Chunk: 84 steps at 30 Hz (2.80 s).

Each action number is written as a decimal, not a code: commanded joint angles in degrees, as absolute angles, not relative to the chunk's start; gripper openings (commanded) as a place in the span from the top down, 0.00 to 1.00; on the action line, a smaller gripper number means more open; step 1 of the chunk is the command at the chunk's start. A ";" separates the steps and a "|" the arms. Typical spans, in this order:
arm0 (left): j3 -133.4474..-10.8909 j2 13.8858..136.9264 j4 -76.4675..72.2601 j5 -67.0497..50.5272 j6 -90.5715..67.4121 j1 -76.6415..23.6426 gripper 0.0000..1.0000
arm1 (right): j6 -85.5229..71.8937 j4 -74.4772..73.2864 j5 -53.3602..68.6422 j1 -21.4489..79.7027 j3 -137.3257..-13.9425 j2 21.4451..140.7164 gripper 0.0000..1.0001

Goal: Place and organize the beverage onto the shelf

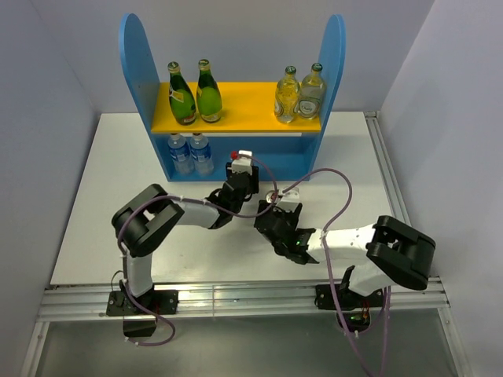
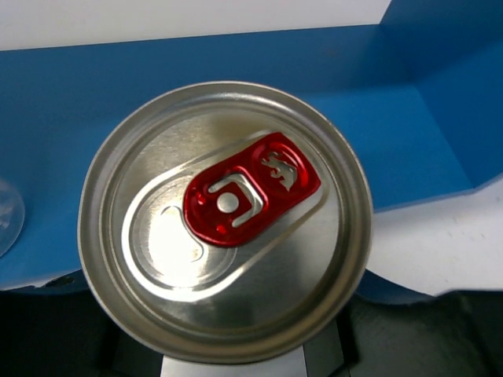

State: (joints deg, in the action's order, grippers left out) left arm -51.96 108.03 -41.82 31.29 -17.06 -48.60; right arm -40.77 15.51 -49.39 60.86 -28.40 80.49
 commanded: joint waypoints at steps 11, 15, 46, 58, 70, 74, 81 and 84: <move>-64.16 116.62 -49.39 26.19 -14.68 -43.95 1.00 | -37.71 28.30 -53.44 57.75 -29.79 88.94 0.49; -67.58 118.65 -47.81 25.23 -14.68 -42.90 1.00 | -38.14 28.30 -53.00 57.22 -30.23 90.44 0.82; -63.82 109.19 -36.12 28.56 -20.56 -43.33 0.01 | -25.23 31.19 -52.47 47.55 -40.77 83.75 1.00; -53.18 92.31 -28.48 36.38 -24.52 -52.29 0.01 | -25.66 32.10 -44.92 39.03 -50.88 94.91 1.00; -48.25 76.40 -16.90 44.63 -29.26 -61.25 0.01 | -29.27 27.87 -44.65 38.32 -55.89 99.93 1.00; -45.89 71.64 -13.45 47.98 -30.93 -65.03 0.01 | -29.44 25.05 -45.44 38.23 -59.05 101.42 0.97; -43.07 64.78 -9.15 53.17 -33.05 -68.55 0.01 | -29.18 20.74 -45.88 37.62 -63.72 104.50 0.25; -42.01 61.27 -7.12 55.45 -34.01 -69.87 0.01 | -29.09 20.04 -45.88 37.35 -64.51 104.77 0.23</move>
